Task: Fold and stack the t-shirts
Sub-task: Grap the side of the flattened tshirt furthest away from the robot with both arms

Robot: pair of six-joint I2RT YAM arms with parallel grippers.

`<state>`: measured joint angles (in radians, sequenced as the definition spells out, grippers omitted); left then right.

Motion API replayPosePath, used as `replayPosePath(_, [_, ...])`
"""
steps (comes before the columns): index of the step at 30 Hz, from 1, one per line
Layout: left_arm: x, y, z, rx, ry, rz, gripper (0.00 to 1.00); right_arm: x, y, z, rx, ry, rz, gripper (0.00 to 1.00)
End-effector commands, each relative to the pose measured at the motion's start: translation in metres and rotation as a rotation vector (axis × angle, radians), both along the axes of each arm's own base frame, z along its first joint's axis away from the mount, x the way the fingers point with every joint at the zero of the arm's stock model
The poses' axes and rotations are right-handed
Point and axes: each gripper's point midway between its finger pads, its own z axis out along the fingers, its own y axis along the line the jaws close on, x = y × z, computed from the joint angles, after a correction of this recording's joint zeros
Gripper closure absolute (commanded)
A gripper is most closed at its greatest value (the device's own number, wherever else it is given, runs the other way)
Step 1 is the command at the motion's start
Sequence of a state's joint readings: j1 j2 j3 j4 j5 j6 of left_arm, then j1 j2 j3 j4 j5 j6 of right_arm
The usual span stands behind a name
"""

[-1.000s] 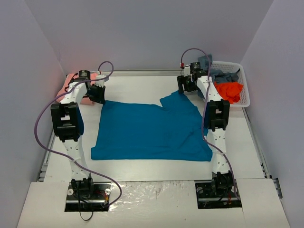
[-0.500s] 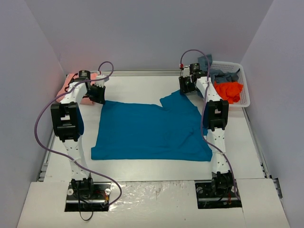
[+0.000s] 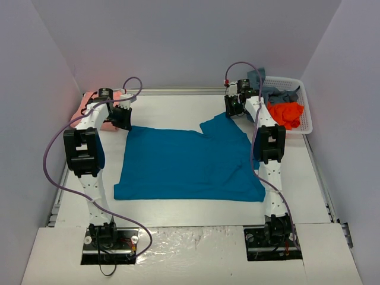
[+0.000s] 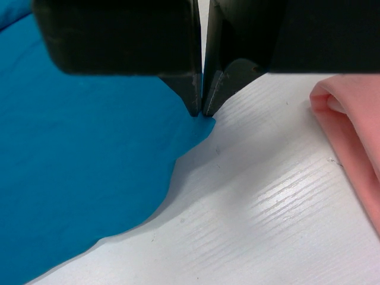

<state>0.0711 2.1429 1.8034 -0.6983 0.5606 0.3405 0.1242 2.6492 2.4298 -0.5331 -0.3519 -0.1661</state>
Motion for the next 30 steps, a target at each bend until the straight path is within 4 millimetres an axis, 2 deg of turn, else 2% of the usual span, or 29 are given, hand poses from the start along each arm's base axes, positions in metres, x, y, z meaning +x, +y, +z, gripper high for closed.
replayPosePath(1, [0.000,-0.007,0.016,-0.009,-0.036,-0.035,0.98,-0.017,-0.002,-0.033,-0.047,0.088,0.019,0.81])
replayPosePath(6, [0.001,-0.007,0.015,-0.013,-0.034,-0.034,0.98,-0.024,0.001,-0.043,-0.117,0.100,0.047,0.85])
replayPosePath(10, [0.002,-0.007,0.015,-0.014,-0.037,-0.033,0.97,-0.028,0.006,-0.051,-0.143,0.114,0.056,1.00])
replayPosePath(16, [0.004,-0.004,0.012,-0.009,-0.031,-0.014,0.98,-0.025,0.002,-0.045,-0.167,0.096,0.047,1.00])
replayPosePath(22, [0.009,-0.001,0.018,0.004,-0.043,0.020,0.98,-0.018,-0.004,-0.006,-0.183,0.030,0.042,1.00])
replayPosePath(26, [0.014,0.010,0.026,0.050,-0.060,0.061,0.98,-0.013,-0.008,0.029,-0.173,-0.029,0.027,1.00])
replayPosePath(30, [0.015,0.012,0.036,0.060,-0.075,0.073,0.98,-0.013,-0.009,0.050,-0.163,-0.057,0.023,1.00])
